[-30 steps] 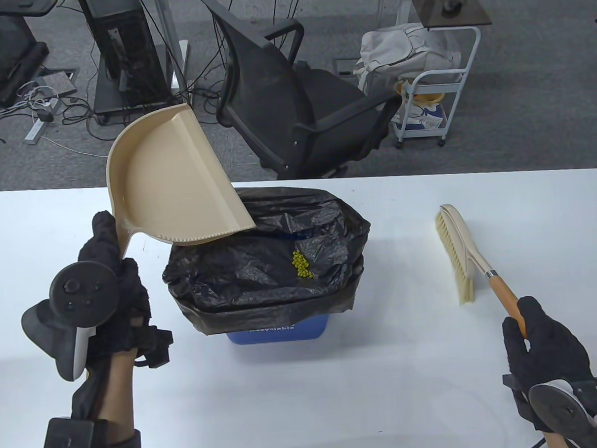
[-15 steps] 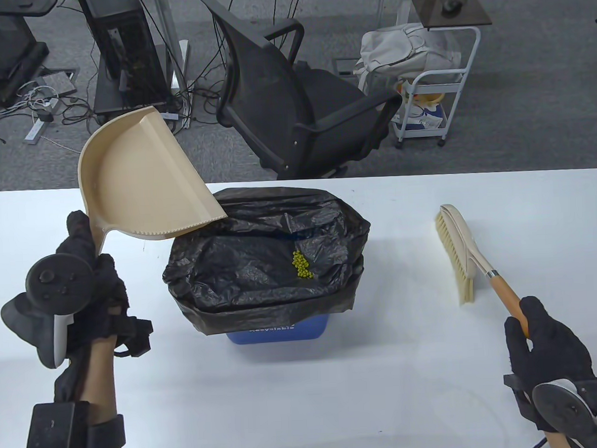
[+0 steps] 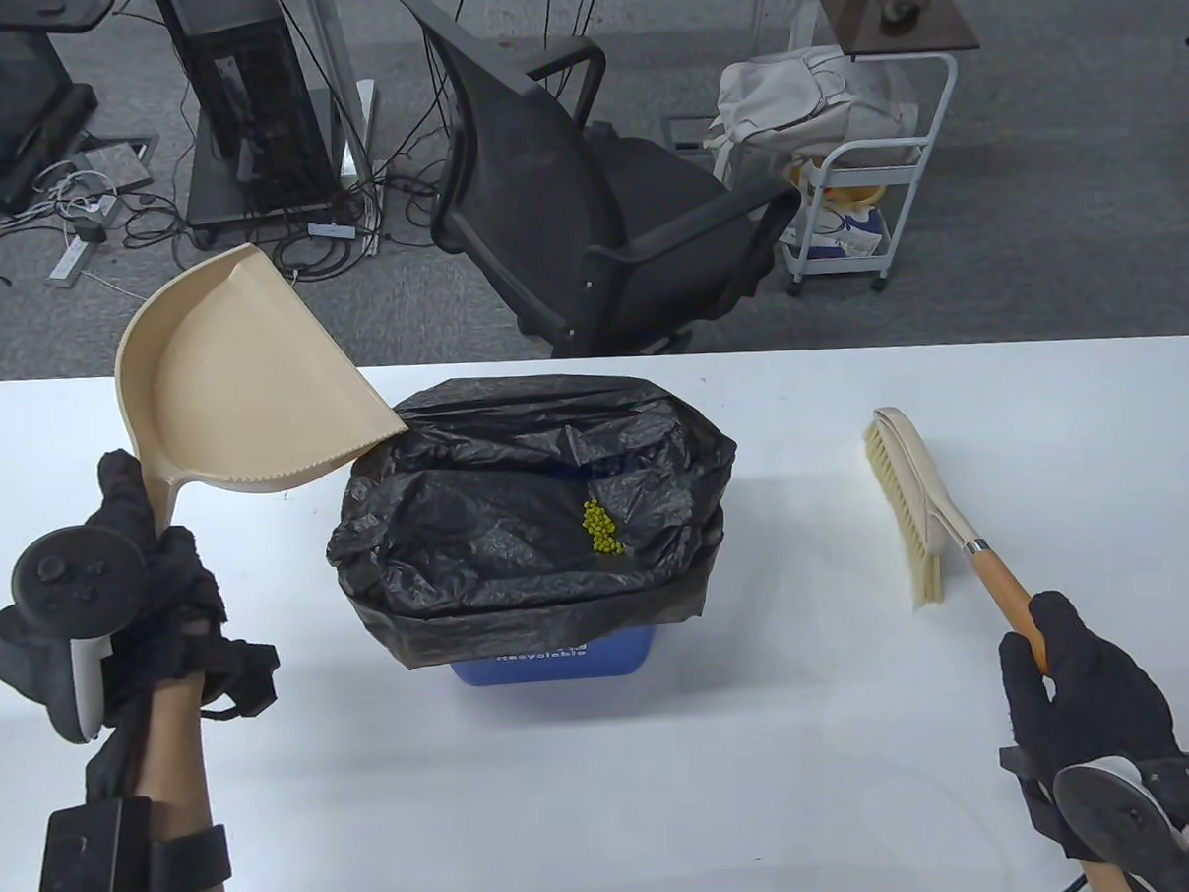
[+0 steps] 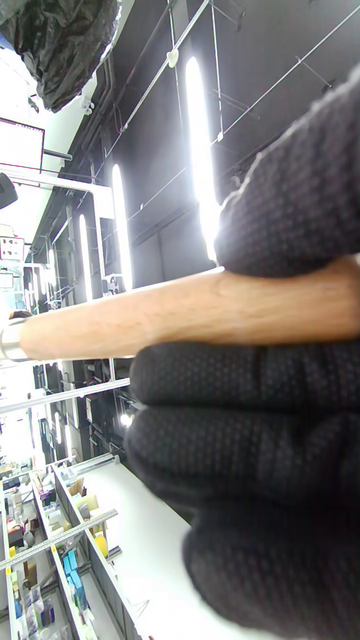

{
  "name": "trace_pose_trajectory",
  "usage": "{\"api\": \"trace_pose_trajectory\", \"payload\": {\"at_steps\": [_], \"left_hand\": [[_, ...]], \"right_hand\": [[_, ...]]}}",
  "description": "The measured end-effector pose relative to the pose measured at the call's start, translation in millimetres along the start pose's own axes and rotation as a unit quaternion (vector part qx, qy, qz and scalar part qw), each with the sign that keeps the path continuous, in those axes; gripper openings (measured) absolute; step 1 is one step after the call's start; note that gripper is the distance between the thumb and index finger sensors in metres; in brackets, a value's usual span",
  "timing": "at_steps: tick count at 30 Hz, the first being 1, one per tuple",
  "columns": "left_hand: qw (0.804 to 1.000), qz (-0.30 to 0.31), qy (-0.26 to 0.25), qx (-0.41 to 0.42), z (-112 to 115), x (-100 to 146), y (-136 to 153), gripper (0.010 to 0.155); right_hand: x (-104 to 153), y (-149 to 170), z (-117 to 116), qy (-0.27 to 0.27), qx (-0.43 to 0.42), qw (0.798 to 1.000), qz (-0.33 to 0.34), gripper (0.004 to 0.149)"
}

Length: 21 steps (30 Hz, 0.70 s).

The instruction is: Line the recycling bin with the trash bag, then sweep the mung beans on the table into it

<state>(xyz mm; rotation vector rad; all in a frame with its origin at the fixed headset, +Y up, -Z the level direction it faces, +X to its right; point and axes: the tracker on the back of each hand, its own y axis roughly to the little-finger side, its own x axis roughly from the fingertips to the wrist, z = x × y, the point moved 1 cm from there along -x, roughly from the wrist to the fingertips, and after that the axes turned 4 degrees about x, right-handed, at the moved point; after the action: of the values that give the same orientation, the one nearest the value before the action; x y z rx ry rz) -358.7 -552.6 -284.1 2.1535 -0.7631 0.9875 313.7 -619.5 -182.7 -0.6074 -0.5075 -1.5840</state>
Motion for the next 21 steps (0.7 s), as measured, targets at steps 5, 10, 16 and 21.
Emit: {"api": "trace_pose_trajectory", "payload": {"at_steps": [5,10,16,21], "left_hand": [[1.0,-0.011,-0.005,0.004,1.3,-2.0,7.5,0.072],[1.0,-0.024,-0.009,-0.01,6.3,-3.8,17.5,0.072],[0.999,-0.036,0.004,-0.027,24.2,-1.4,32.8,0.072],[0.998,-0.042,0.021,-0.032,40.8,2.5,42.5,0.072]], "right_hand": [[0.1,-0.1,0.0,0.0,0.0,1.0,0.0,0.054],[0.2,-0.2,0.0,0.0,-0.001,1.0,0.0,0.054],[0.4,-0.5,0.0,0.0,-0.001,1.0,0.001,0.054],[0.6,-1.7,0.1,-0.001,-0.001,1.0,0.004,0.054]]}}
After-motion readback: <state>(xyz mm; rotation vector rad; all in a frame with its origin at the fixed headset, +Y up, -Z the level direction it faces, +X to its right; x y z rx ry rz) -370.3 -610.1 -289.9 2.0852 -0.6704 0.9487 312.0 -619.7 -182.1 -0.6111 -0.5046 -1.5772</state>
